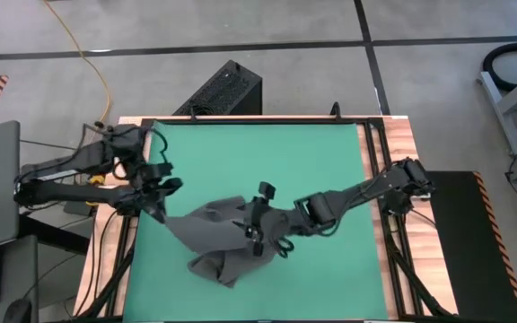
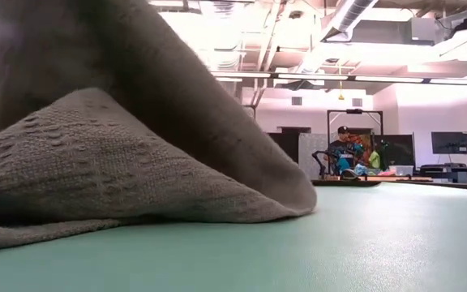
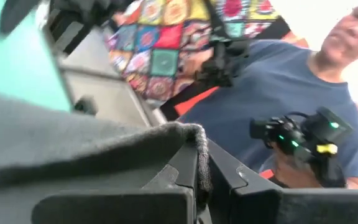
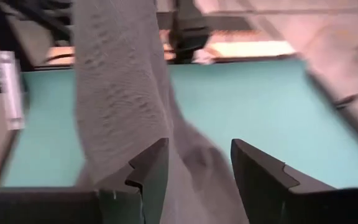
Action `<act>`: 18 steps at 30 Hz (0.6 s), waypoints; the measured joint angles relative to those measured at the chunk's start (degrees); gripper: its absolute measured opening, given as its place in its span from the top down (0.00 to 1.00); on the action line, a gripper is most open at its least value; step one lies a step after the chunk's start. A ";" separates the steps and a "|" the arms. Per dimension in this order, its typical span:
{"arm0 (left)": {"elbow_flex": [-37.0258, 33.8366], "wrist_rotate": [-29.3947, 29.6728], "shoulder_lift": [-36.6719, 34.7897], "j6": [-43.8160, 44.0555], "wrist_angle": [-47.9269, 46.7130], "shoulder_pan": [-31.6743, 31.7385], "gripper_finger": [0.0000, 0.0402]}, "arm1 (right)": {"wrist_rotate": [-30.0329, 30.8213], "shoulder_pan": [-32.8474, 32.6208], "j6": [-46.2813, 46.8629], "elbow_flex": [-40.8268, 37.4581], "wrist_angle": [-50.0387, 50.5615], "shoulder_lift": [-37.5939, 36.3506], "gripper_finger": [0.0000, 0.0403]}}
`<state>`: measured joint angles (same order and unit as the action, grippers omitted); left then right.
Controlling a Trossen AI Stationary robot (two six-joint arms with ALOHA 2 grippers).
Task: Roll towel
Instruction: Fold the gray towel
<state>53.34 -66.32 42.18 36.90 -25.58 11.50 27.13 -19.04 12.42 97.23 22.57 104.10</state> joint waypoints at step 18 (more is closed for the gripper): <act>-0.02 33.51 -7.91 -10.23 -42.83 -12.24 1.00 | -31.22 13.31 -12.54 -0.07 -1.55 14.16 0.51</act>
<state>53.32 -32.81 34.27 26.66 -68.41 -0.75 -4.10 -5.73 -0.12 97.17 21.02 118.26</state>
